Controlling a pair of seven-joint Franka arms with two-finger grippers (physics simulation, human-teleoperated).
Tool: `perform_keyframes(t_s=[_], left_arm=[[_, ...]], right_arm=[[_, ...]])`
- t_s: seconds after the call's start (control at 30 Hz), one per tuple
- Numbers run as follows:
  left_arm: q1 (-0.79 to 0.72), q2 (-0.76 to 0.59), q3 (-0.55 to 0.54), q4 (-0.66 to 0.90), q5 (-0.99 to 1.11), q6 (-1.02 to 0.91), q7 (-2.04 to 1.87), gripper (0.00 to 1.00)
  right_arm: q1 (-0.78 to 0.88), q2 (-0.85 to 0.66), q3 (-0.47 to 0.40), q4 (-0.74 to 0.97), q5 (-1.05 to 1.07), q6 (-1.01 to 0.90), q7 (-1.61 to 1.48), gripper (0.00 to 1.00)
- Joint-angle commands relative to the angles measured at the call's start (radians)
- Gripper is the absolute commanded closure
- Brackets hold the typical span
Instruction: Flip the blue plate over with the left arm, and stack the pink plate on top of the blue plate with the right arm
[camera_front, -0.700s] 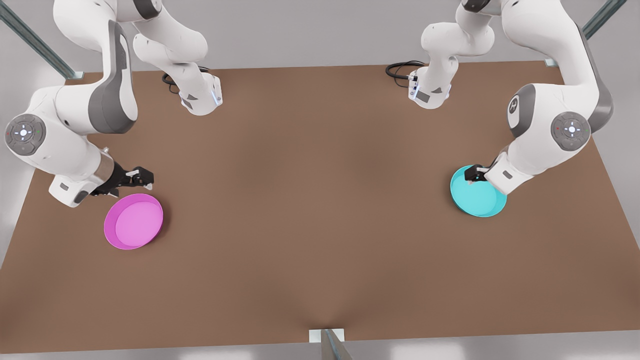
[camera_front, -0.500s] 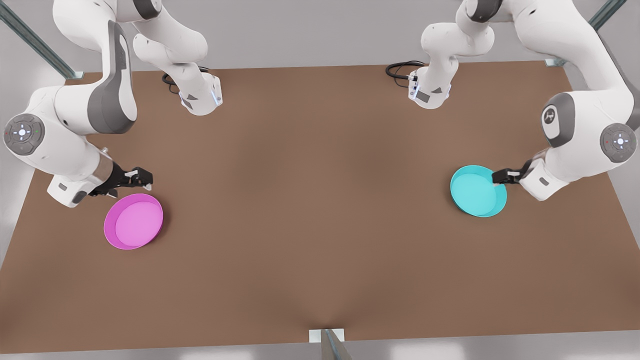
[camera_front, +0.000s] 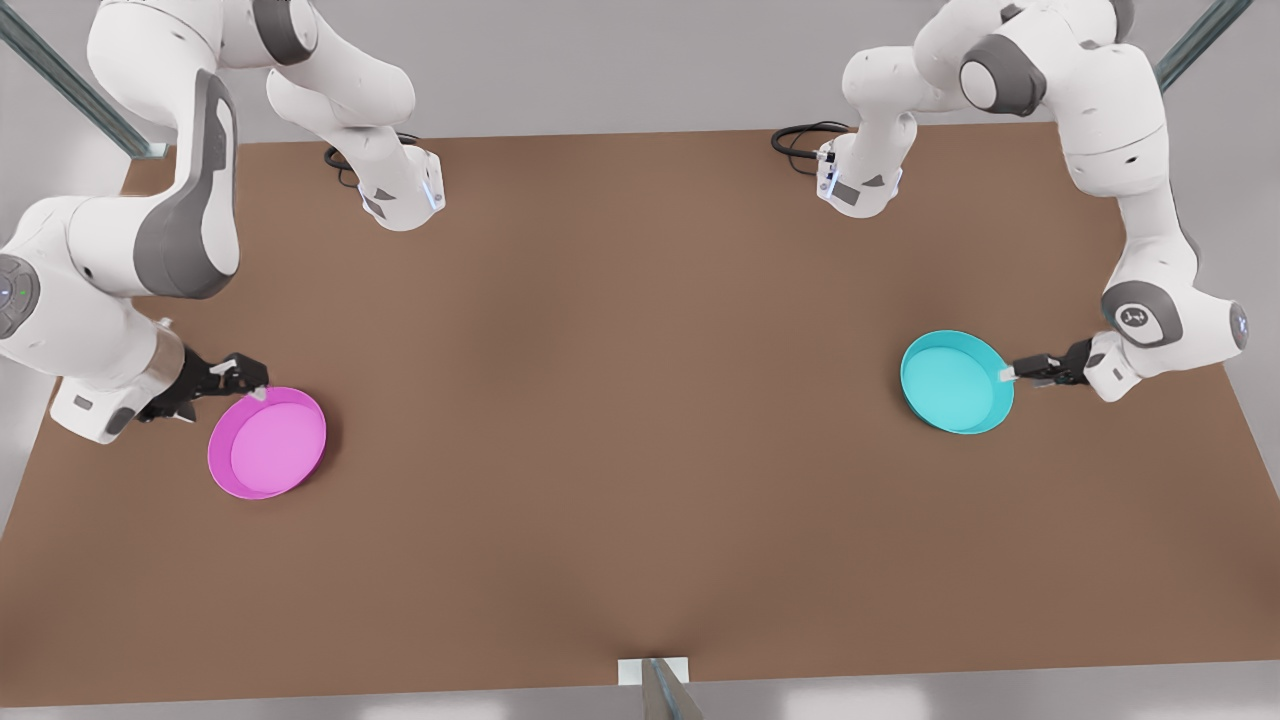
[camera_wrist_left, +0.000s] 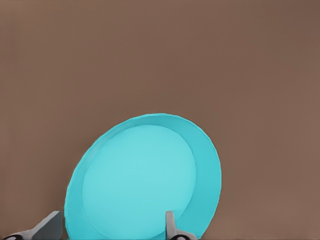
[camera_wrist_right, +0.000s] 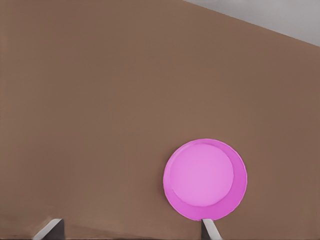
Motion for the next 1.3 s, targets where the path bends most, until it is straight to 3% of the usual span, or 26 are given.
perform_keyframes(t_s=[0.0, 0.2, 0.4, 0.5, 0.63, 0.73, 0.77, 0.97, 1.13, 1.27], left_arm=[[0.007, 0.014, 0.0, 0.004, -0.058, 0.004, 0.002, 0.01], [0.027, 0.112, 0.028, -0.007, -0.124, 0.01, 0.003, 0.01], [0.026, 0.092, 0.031, -0.14, -0.147, 0.081, 0.002, 0.05], [0.026, 0.1, 0.031, -0.14, -0.149, 0.075, 0.003, 0.29], [0.024, 0.081, 0.031, -0.159, -0.147, 0.062, 0.017, 0.39], [0.023, 0.077, 0.069, -0.151, -0.147, 0.064, 0.042, 0.37], [0.021, 0.077, 0.071, -0.151, -0.147, 0.075, 0.046, 0.3], [-0.031, 0.04, 0.072, -0.197, -0.146, 0.087, 0.049, 0.31], [-0.034, 0.055, 0.072, -0.198, -0.134, 0.139, 0.092, 0.45], [-0.054, 0.054, 0.072, -0.231, -0.132, 0.185, 0.117, 0.48]], right_arm=[[0.001, 0.002, 0.0, 0.0, 0.001, 0.0, 0.007, 0.0], [0.013, 0.007, 0.003, -0.002, -0.008, 0.0, 0.096, 0.0], [0.015, 0.013, 0.004, -0.002, -0.01, 0.0, 0.091, 0.0], [0.015, 0.014, 0.004, -0.003, -0.008, 0.0, 0.091, 0.0], [0.015, 0.013, 0.004, -0.003, -0.008, 0.0, 0.09, 0.0], [0.015, 0.013, 0.004, -0.003, -0.008, 0.0, 0.09, 0.0], [0.015, 0.014, 0.004, -0.005, -0.008, 0.0, 0.091, 0.0], [0.016, 0.015, 0.006, -0.005, -0.008, 0.0, 0.091, 0.0], [0.016, 0.015, 0.006, -0.005, -0.008, 0.0, 0.093, 0.0], [0.016, 0.016, 0.008, -0.003, -0.01, 0.0, 0.091, 0.0]])
